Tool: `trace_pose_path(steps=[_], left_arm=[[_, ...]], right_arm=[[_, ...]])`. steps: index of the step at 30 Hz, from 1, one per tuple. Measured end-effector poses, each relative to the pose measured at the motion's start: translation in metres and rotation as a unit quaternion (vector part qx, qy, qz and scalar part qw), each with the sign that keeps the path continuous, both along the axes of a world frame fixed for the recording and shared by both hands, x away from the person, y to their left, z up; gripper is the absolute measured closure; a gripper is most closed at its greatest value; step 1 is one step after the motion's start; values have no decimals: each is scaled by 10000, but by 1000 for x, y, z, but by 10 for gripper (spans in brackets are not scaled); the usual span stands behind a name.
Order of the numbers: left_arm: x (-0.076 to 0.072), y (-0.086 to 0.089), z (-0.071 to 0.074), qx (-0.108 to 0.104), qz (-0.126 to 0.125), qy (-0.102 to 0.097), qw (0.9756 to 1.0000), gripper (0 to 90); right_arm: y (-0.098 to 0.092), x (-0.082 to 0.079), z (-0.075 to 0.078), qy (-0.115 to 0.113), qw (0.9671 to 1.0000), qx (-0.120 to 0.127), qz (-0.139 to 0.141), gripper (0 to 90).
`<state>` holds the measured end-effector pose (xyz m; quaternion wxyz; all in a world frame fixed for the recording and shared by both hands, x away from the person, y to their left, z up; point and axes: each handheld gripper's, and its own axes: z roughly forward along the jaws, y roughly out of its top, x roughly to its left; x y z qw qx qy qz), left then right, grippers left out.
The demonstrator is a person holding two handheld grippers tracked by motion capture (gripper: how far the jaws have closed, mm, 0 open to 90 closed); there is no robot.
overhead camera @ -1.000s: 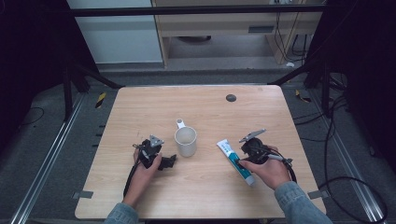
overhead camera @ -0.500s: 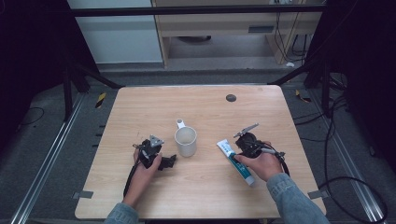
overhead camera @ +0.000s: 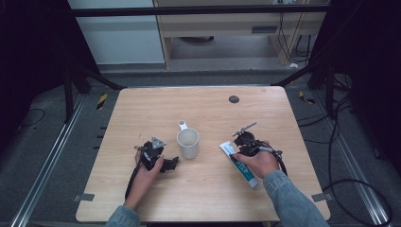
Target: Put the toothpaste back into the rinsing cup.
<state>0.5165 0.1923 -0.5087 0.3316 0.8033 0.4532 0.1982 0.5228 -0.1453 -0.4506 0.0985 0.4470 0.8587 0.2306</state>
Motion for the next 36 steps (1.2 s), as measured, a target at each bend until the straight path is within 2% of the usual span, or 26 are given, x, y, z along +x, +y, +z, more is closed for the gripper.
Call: trace_pose_path(steps=[5,10,36], left_arm=[[0,0,0,3,-2,0,10000,0],[0,0,0,3,-5,-2,10000,0],[0,0,0,20,-30,10,10000,0]], right_arm=[[7,4,-7,129,9998,-104,56,460],[11,8,-14,300,9994,-181,-66,460],[12,16,-22,387,9989,-218,-135,490]])
